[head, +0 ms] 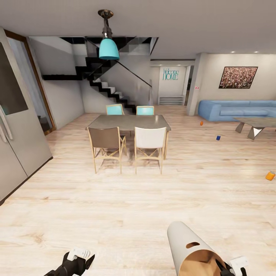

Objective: Put the three can of soda from the living room inside the tash can in the kitchen.

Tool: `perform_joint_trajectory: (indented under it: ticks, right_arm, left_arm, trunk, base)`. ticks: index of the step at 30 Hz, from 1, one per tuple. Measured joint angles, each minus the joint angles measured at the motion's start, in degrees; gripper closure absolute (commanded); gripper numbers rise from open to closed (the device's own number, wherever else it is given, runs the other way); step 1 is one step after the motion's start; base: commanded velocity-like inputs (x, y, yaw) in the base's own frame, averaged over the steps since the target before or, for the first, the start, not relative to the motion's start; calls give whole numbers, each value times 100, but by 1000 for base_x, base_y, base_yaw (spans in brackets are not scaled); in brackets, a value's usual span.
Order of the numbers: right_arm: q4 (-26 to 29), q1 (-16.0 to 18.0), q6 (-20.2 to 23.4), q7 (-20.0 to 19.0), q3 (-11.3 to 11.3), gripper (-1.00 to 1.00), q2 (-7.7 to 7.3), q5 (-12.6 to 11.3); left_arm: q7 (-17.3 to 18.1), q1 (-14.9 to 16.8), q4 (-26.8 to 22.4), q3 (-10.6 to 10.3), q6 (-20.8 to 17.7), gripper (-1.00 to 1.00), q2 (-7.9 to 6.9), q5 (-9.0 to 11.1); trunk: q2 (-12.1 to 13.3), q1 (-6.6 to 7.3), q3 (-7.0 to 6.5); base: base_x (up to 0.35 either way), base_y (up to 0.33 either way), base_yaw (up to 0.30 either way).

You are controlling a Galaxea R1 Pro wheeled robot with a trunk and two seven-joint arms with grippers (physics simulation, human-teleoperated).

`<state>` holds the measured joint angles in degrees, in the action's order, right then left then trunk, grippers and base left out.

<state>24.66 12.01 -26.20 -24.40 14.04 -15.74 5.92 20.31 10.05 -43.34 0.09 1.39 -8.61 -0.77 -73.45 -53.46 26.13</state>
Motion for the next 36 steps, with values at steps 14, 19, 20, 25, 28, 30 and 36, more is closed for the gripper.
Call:
perform_joint_trajectory:
  ticks: [14, 19, 20, 25, 28, 30, 36]
  right_arm:
    - [0, 0, 17, 6, 0, 100, 9, -9]
    - [0, 0, 17, 6, -1, 100, 9, -8]
    - [0, 0, 17, 6, 0, 100, 9, -9]
    - [0, 0, 18, 6, 1, 100, 9, -10]
    - [0, 0, 20, 7, 3, 100, 9, -11]
    - [0, 0, 19, 7, 2, 100, 9, -11]
    - [-3, 0, 18, 6, 1, 100, 10, -5]
  left_arm:
    - [0, -2, 1, 0, 1, -100, 8, -11]
    - [0, 0, 1, 0, 1, -100, 8, -11]
    - [0, -1, 1, 0, 1, -100, 9, -11]
    - [0, -2, 1, 0, 1, -100, 9, -11]
    - [-4, -1, 1, 0, 0, -100, 9, -11]
    - [-7, 0, 5, 0, 1, -100, 9, -13]
    - [-9, -1, 6, 0, 1, -100, 9, -14]
  trunk:
    - [0, 0, 0]
    - [0, 0, 0]
    - [0, 0, 0]
    - [0, 0, 0]
    - [0, 0, 0]
    - [0, 0, 0]
    - [0, 0, 0]
  base:
    - [0, 0, -181]
    - [0, 0, -250]
    - [0, 0, -251]
    - [0, 0, -235]
    - [0, 0, -135]
    - [0, 0, -53]
    - [0, 0, -13]
